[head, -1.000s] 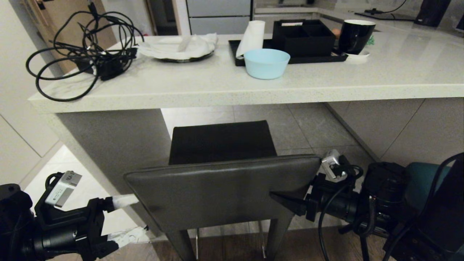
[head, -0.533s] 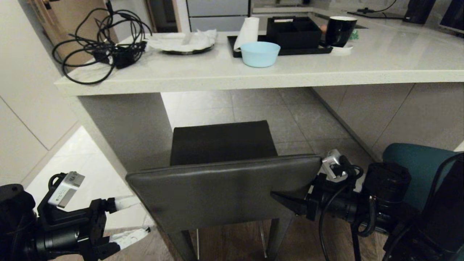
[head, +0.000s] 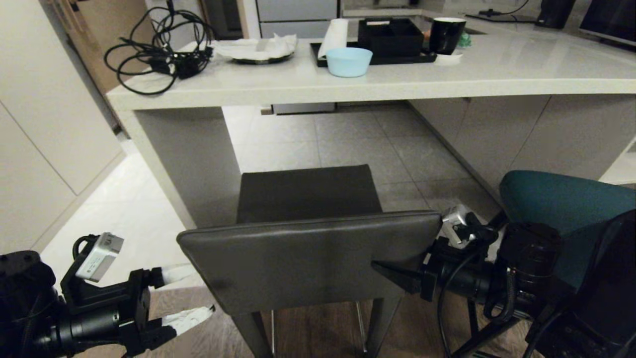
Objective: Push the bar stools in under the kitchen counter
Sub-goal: Pull the gray chair out from under the dining table
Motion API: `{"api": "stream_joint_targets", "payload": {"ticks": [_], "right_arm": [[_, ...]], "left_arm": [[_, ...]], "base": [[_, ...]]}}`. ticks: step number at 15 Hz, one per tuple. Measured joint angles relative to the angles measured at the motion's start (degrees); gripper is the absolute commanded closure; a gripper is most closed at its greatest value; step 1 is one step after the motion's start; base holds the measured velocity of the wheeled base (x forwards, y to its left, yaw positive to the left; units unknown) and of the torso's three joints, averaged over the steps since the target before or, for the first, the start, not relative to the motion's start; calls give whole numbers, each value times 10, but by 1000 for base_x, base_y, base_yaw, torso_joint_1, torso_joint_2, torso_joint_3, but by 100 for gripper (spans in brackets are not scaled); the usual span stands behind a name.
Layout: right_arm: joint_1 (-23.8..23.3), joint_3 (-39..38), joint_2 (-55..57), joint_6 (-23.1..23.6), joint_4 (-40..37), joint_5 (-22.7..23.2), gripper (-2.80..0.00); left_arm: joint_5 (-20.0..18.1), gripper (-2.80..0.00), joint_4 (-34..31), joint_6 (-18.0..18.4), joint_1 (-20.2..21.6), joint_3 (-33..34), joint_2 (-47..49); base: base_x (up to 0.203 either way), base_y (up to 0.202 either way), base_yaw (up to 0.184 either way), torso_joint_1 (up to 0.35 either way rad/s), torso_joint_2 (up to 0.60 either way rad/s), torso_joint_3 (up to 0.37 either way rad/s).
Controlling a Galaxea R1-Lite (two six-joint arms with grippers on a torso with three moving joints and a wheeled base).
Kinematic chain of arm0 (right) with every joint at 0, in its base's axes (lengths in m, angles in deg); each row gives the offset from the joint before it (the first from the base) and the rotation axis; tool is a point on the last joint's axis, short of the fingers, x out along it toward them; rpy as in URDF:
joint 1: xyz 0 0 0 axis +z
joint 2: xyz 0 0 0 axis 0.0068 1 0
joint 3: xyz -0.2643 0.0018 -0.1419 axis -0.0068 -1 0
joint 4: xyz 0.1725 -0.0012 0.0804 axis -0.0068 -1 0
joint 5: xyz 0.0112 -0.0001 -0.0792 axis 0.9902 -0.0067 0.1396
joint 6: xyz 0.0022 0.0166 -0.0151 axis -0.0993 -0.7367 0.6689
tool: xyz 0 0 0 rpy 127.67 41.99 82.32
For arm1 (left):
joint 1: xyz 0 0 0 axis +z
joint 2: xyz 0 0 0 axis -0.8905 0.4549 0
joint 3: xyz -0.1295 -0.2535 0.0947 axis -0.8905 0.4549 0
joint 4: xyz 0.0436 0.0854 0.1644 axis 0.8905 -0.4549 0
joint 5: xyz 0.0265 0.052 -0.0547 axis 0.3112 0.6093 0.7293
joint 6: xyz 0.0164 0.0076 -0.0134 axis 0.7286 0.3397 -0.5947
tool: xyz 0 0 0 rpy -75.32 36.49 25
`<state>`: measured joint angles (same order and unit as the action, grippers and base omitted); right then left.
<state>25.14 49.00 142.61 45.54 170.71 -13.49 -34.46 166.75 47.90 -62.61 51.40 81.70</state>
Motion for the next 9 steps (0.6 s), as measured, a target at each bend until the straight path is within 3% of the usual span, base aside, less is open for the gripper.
{"api": "stream_joint_targets", "payload": {"ticks": [9], "right_arm": [[1, -3, -3, 1, 1, -3, -280]], "left_arm": [[22, -280, -1, -1, -13, 13, -15]], "base": [[-14, 0, 0, -1, -1, 1]]}}
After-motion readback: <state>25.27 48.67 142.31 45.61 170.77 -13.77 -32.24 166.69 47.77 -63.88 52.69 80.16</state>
